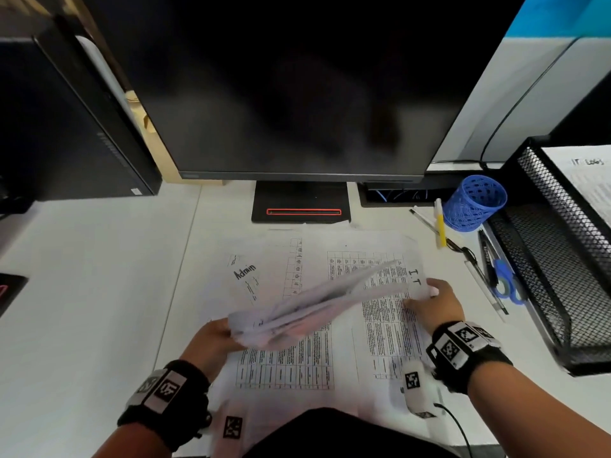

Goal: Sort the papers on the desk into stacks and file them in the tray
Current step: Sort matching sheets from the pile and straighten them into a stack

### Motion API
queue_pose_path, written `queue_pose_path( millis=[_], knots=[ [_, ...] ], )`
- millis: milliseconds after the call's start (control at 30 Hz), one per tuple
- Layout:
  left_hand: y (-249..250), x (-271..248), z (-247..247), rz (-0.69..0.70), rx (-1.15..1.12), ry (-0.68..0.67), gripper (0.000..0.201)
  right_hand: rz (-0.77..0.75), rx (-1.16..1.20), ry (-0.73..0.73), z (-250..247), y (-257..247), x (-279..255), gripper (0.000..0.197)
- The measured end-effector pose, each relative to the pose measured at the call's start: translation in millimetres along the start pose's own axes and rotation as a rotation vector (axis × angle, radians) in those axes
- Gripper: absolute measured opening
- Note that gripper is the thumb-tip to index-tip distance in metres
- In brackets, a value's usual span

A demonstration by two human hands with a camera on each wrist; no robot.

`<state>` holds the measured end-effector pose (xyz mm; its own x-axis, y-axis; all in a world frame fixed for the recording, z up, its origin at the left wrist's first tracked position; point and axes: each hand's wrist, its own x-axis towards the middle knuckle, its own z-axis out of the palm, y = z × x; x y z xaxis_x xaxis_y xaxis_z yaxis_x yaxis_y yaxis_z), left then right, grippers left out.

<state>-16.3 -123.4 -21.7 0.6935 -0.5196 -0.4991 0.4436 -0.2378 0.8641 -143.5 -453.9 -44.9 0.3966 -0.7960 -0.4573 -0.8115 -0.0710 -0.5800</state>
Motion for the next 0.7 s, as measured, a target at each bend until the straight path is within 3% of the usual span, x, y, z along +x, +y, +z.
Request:
queue_pose_path(
  millis=[100, 133, 200, 267, 333, 567, 633, 700],
  knots=[
    [2.5, -4.1, 3.5, 0.018, 0.019, -0.009, 0.053, -0.035, -0.055, -0.083, -0.5, 0.3, -1.5, 0.036],
    [0.1, -2.7, 1.5, 0.007, 0.004, -0.013, 0.050, -0.046, -0.064, -0.110, -1.0, 1.8, -0.5, 0.030],
    [-0.9, -2.6, -2.5, 0.007, -0.088, -0.024, 0.021, -0.057, -0.034, -0.133, -4.3, 3.0, -0.9, 0.022],
    [-3.7, -0.5, -6.5, 0.001, -0.135, -0.004, 0.075, -0.066, 0.012, -0.136, -10.5, 4.7, -0.2, 0.014],
    [-0.9, 0.6, -8.1, -0.006, -0.202, 0.037, 0.091, -0.062, 0.079, -0.134, -16.5, 6.7, -0.5, 0.015],
    [19.0, 5.4, -8.1, 0.096, -0.199, 0.098, 0.071, -0.111, 0.247, -0.109, -34.6, 5.9, -10.5, 0.019],
    [31.0, 4.7, -5.8, 0.207, -0.040, 0.145, 0.054, -0.162, 0.263, -0.117, -39.9, 0.2, -13.8, 0.017],
    [46.8, 4.2, -2.5, 0.331, 0.299, 0.251, 0.033, -0.213, 0.268, -0.117, -43.2, -6.1, -14.6, 0.016]
  ],
)
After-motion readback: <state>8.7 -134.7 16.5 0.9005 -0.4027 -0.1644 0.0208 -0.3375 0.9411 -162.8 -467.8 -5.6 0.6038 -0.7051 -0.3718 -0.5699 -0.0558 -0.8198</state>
